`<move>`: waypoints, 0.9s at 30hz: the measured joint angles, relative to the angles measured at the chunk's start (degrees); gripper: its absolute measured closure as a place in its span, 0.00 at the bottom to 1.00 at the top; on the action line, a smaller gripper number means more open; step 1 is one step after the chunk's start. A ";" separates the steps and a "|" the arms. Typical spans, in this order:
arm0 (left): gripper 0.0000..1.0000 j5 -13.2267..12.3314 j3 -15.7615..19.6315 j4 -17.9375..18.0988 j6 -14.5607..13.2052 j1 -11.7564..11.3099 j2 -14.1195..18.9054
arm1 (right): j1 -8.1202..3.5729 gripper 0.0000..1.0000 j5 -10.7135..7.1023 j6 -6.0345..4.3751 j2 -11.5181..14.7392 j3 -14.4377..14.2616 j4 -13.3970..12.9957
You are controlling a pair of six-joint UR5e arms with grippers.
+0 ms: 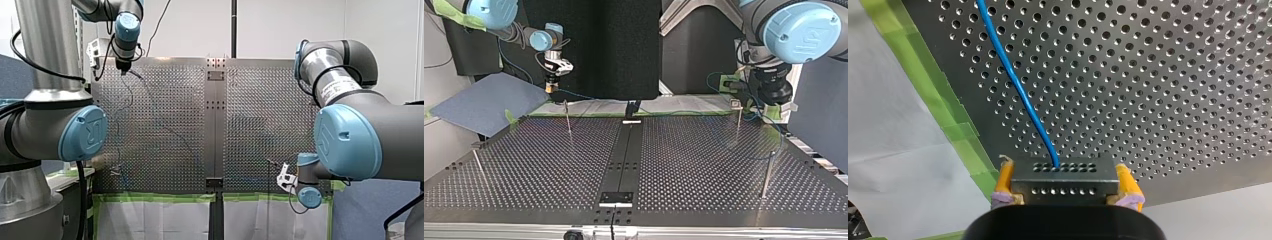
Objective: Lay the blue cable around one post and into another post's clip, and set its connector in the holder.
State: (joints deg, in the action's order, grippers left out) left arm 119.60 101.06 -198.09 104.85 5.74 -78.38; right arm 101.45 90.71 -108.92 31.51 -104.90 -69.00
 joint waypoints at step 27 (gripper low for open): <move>0.00 -0.02 0.18 2.41 0.28 -0.79 0.70 | 0.04 1.00 -0.01 0.10 0.00 -0.01 0.08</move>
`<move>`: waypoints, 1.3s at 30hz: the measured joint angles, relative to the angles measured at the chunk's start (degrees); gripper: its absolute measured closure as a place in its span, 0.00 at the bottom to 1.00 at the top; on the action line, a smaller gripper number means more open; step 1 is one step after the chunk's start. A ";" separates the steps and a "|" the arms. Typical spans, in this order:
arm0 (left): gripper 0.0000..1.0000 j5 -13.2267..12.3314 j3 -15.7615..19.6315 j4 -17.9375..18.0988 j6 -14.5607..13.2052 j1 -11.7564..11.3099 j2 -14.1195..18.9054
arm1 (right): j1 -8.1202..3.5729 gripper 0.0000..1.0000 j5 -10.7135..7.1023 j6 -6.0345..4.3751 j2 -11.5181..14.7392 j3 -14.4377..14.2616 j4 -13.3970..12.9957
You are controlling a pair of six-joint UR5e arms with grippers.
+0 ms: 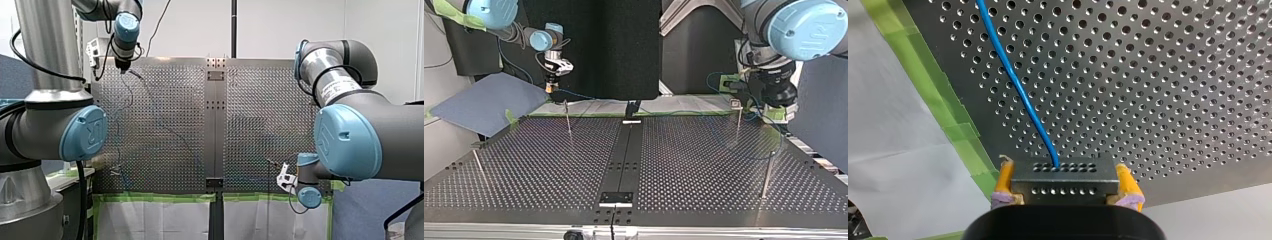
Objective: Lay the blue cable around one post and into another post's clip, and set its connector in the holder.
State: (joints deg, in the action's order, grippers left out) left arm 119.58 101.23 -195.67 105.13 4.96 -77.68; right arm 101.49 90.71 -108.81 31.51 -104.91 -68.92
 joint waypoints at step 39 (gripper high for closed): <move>0.00 -12.73 0.00 10.77 6.50 -6.97 -5.09 | 0.77 1.00 -0.08 0.36 -0.01 0.18 0.00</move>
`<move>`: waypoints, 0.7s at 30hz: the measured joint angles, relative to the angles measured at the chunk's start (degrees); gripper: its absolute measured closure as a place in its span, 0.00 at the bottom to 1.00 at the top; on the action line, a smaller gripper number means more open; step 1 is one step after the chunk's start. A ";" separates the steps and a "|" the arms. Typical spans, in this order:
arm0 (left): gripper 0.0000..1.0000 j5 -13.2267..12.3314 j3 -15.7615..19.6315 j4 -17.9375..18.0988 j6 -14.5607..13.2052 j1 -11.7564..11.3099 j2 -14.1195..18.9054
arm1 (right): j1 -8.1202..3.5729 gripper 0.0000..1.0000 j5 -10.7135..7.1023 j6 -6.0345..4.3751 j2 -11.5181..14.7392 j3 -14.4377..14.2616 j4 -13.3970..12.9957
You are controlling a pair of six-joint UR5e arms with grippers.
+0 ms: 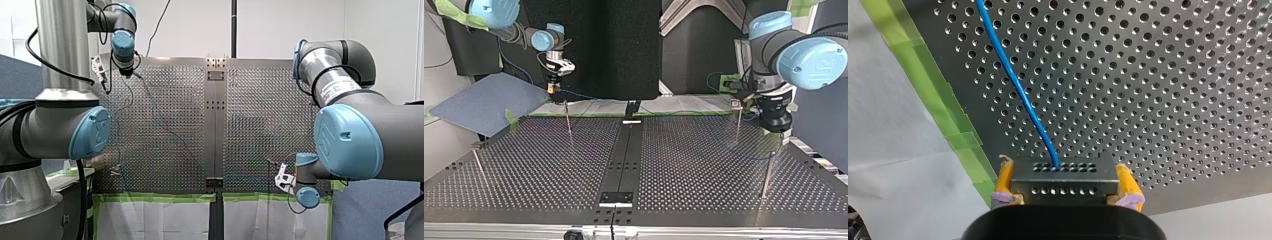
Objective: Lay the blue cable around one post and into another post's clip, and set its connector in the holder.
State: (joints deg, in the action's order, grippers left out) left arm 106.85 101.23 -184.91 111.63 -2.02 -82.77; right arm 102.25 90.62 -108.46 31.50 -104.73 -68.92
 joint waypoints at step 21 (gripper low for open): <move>0.00 0.39 -0.11 4.30 -0.43 -2.52 -2.45 | 0.44 1.00 0.08 0.66 0.02 0.00 -0.04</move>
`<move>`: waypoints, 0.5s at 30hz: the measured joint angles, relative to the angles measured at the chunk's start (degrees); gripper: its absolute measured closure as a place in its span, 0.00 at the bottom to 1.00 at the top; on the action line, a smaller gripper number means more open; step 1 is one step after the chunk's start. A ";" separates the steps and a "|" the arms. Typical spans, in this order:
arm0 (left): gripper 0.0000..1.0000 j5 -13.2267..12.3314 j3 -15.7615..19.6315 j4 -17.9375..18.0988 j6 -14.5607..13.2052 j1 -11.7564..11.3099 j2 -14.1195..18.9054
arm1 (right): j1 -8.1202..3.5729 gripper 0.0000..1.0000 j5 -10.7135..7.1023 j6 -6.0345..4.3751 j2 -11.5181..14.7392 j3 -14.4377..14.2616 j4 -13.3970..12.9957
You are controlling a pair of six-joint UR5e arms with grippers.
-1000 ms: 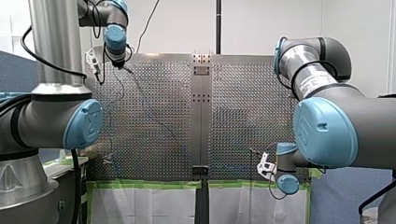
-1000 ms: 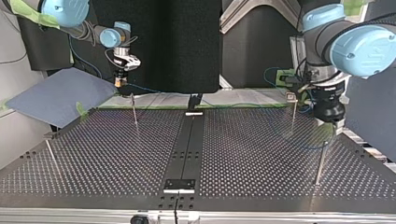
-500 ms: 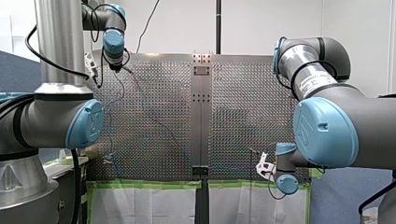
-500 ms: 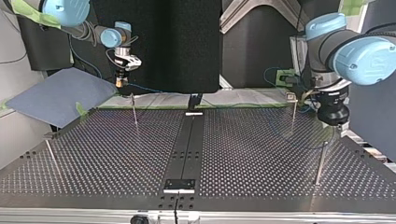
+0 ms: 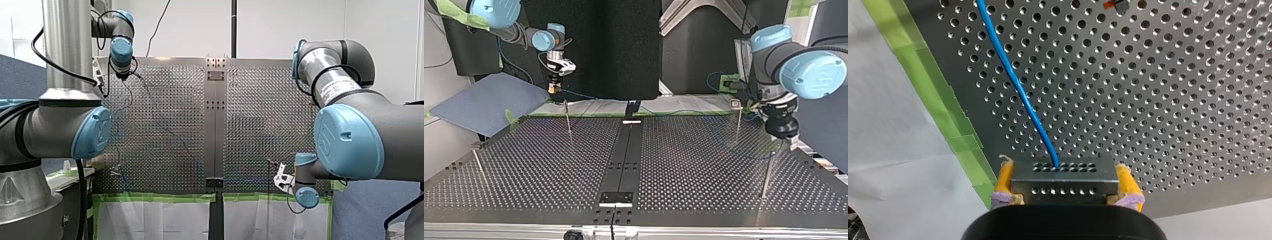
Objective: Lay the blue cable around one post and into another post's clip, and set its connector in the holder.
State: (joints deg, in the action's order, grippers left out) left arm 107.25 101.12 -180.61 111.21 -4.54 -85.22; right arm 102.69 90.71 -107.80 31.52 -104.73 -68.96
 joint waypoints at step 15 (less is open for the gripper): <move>0.00 4.22 -4.03 1.60 0.06 -1.64 -0.18 | 0.65 1.00 0.19 0.49 -0.01 0.05 -0.02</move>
State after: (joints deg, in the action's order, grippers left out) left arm 111.47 97.09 -179.01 111.27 -6.18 -85.40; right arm 103.34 90.90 -107.31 31.51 -104.68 -68.98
